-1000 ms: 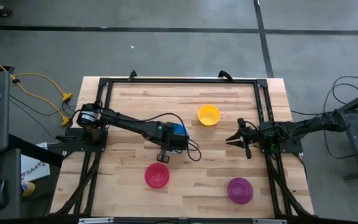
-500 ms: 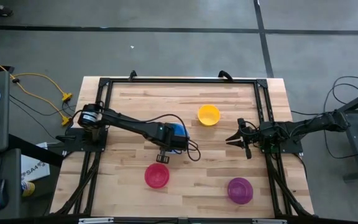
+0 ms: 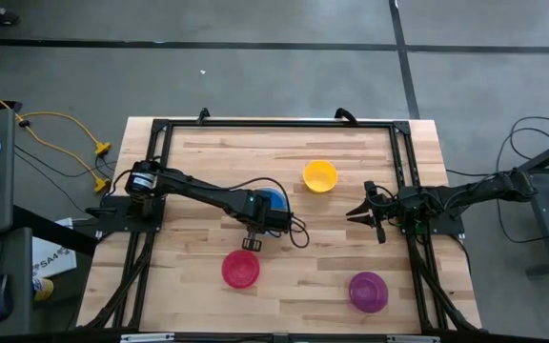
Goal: Nest bowls inside each other
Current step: Stack the blue bowl on top of the white bowl, then stack the pink bowl on top of the blue bowl
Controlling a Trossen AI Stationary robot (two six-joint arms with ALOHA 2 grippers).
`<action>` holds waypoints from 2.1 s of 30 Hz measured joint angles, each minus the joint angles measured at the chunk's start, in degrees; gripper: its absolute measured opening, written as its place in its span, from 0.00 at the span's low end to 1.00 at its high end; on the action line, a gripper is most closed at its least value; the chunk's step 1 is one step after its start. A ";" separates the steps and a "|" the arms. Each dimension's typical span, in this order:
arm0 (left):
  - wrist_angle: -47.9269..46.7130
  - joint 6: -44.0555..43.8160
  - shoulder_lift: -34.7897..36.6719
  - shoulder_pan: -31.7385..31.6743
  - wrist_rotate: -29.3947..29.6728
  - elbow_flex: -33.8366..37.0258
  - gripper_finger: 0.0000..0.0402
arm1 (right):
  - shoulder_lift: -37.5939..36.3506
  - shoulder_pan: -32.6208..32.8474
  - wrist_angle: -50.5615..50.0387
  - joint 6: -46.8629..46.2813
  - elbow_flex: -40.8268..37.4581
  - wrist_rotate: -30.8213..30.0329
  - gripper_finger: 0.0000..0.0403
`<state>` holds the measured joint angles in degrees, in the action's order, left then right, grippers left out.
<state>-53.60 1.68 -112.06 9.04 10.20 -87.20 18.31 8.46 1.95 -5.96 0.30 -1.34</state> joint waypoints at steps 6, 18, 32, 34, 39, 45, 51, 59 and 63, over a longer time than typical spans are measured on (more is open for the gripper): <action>-0.53 -0.47 -0.14 0.00 -0.02 0.11 0.02 | 0.00 0.00 -0.01 0.00 0.00 0.00 0.14; -0.69 0.79 -0.14 0.00 -0.62 0.11 0.07 | 0.00 0.01 -0.03 0.00 0.00 0.00 0.14; -5.16 2.42 -0.16 -0.02 -0.60 -3.92 0.08 | 0.00 0.01 -0.03 0.00 0.00 0.00 0.14; -5.29 2.55 -0.12 -0.02 -0.60 -3.97 0.08 | 0.00 0.01 -0.04 0.00 0.00 0.00 0.14; -6.25 1.62 1.44 -0.02 -0.64 -3.95 0.08 | 0.00 0.00 -0.04 0.00 0.00 0.00 0.14; -9.27 -3.78 4.71 0.45 -0.65 -3.95 0.08 | 0.00 0.01 -0.02 0.00 0.00 0.00 0.14; -10.43 -8.58 5.79 2.52 -1.07 -3.93 0.08 | 0.00 -0.01 -0.03 0.00 0.00 0.00 0.14; -10.50 -18.33 5.82 5.36 -4.13 -3.30 0.08 | 0.00 0.01 -0.04 0.00 0.00 0.00 0.14; -8.06 -21.42 6.16 6.22 -4.20 0.30 0.08 | 0.00 0.00 -0.03 0.00 0.00 0.00 0.14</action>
<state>-61.66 -19.75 -105.90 15.26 6.00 -86.91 18.31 8.45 1.92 -5.96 0.30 -1.34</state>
